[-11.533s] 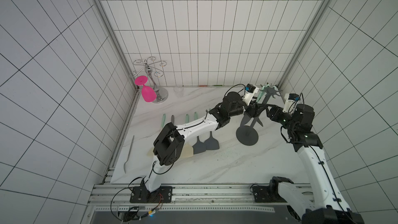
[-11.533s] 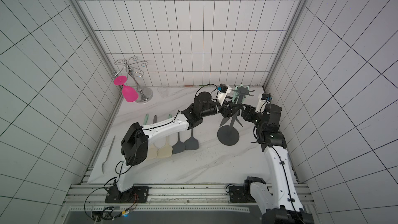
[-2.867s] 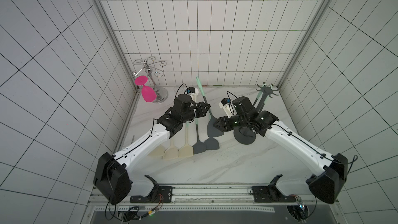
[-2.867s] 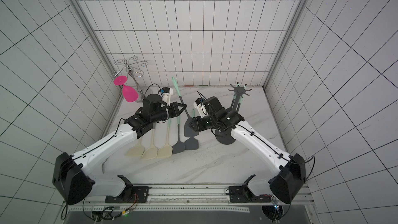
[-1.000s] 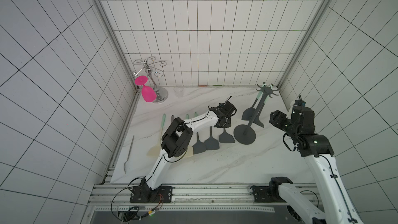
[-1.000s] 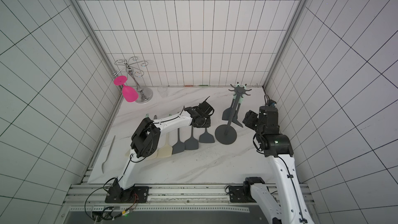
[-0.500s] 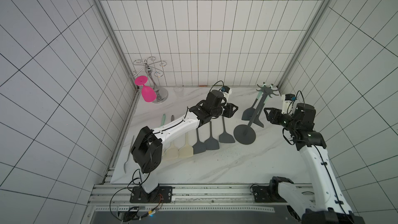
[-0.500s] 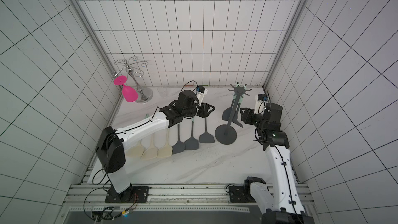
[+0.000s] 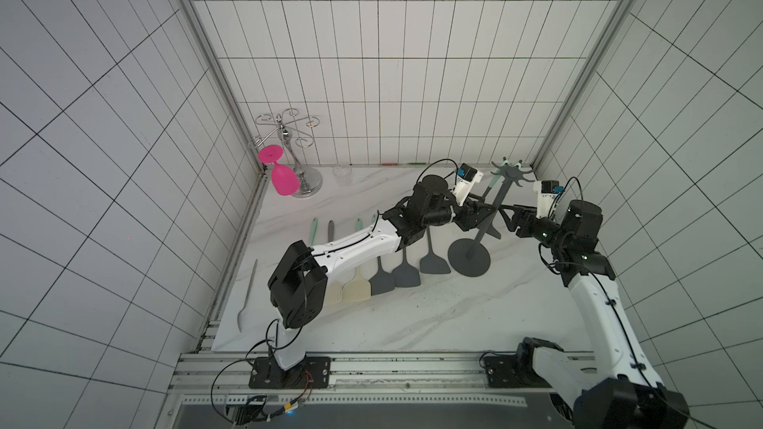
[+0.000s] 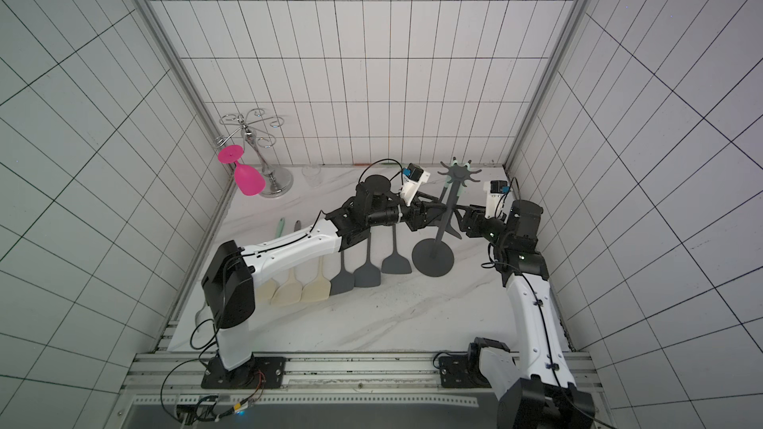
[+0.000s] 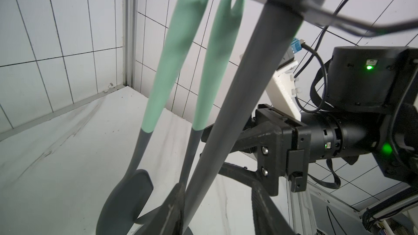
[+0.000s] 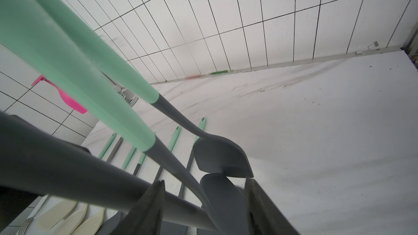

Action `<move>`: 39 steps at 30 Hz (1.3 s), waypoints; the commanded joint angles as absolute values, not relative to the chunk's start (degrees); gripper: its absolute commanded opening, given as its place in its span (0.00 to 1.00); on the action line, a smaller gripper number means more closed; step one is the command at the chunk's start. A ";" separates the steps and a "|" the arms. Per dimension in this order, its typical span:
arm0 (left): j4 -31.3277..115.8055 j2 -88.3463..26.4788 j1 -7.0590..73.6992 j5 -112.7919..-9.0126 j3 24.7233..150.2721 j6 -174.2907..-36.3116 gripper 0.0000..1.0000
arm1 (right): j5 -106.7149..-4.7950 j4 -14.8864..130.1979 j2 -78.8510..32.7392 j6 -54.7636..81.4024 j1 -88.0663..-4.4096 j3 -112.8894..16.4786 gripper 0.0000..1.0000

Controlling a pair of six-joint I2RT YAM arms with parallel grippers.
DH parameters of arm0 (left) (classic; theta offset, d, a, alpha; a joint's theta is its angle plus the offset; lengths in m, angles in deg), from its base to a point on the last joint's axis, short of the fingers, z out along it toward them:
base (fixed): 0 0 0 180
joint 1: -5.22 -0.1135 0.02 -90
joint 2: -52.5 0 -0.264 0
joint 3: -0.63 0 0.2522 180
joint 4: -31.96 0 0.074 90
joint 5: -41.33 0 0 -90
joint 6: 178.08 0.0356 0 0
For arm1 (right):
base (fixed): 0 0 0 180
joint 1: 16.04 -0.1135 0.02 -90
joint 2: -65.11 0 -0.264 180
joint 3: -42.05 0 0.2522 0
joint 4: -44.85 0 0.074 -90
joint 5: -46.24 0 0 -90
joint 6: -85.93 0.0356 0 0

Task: Take the spatula off the kitchen utensil rack
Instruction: Take off the spatula from the rack.

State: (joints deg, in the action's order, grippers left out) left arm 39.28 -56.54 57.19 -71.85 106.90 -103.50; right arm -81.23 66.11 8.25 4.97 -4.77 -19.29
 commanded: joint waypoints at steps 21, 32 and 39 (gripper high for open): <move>34.49 -66.68 58.04 -78.74 118.17 -103.79 0.21 | -91.99 48.98 4.54 6.82 -4.47 -12.68 0.33; 33.99 -67.08 57.69 -79.69 118.25 -103.91 0.00 | -86.58 48.37 6.61 6.57 -4.70 -11.31 0.04; 33.73 -67.95 57.69 -79.09 118.89 -100.65 0.00 | -73.59 51.73 8.68 6.66 -4.63 -12.83 0.00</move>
